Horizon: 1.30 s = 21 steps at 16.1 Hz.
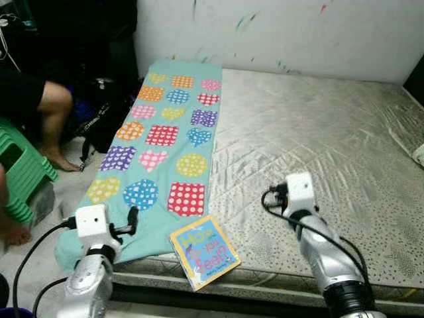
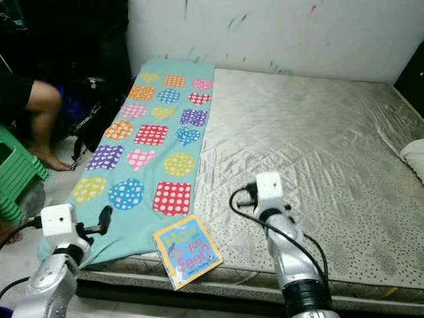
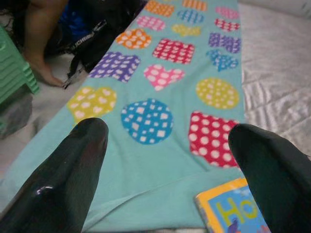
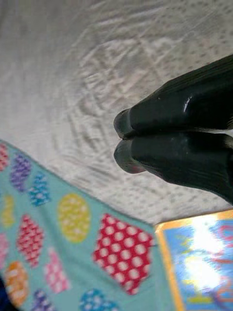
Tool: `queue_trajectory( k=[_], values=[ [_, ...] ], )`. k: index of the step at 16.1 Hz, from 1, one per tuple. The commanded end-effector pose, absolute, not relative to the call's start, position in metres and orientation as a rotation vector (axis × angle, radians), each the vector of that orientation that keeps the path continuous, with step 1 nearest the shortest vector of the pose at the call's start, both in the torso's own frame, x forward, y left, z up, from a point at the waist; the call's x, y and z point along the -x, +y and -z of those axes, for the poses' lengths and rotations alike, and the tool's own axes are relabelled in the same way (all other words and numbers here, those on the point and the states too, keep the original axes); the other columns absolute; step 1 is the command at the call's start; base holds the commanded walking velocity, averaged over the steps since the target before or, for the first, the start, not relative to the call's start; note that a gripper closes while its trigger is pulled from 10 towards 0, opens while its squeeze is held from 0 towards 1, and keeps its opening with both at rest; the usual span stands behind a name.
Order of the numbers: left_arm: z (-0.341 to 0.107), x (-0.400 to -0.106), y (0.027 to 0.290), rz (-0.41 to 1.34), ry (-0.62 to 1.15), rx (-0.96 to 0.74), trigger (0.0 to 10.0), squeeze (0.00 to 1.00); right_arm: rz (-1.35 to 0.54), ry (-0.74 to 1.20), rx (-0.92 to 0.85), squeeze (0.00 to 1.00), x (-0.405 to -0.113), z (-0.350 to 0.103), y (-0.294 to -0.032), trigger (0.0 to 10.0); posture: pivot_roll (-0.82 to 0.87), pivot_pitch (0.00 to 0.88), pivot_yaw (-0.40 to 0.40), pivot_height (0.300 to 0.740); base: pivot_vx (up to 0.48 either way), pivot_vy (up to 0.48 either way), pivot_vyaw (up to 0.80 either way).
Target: Clean up the room
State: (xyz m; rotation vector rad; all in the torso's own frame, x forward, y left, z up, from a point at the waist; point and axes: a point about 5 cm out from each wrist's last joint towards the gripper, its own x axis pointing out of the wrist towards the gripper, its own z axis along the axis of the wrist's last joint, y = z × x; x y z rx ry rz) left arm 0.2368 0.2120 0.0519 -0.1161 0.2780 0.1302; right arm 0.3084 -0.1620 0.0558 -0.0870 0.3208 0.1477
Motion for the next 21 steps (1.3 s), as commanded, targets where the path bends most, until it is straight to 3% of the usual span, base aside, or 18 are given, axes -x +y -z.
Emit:
queue_trajectory(
  k=[1, 2, 3, 13, 21],
  values=[
    [-0.049, -0.239, 0.213, -0.122, 0.281, 0.117, 10.0, 0.00, -0.143, 0.319, 0.115, 0.00, -0.313, -0.057, -0.163, 10.0, -0.04, 0.000, -0.057, 0.740, 0.000, 0.000, 0.00],
    [-0.045, -0.239, 0.216, -0.117, 0.299, 0.090, 10.0, 0.00, -0.137, 0.312, 0.108, 0.00, -0.314, -0.055, -0.163, 10.0, -0.04, 0.000, -0.054, 0.740, 0.000, 0.000, 0.00],
    [-0.042, -0.242, 0.218, -0.118, 0.308, 0.080, 10.0, 0.00, -0.143, 0.310, 0.089, 1.00, -0.315, -0.054, -0.163, 10.0, -0.05, 0.000, -0.051, 0.740, 0.000, 0.000, 0.00],
    [-0.007, -0.271, 0.211, -0.045, 0.446, 0.128, 10.0, 0.00, -0.032, 0.448, 0.062, 1.00, -0.312, -0.020, -0.177, 10.0, -0.07, 0.000, -0.024, 0.740, 0.000, 0.000, 0.00],
    [0.003, -0.270, 0.216, -0.053, 0.473, 0.195, 10.0, 0.00, 0.000, 0.446, 0.028, 1.00, -0.311, -0.017, -0.179, 10.0, -0.06, 0.000, -0.024, 0.740, 0.000, 0.000, 0.00]
  ],
)
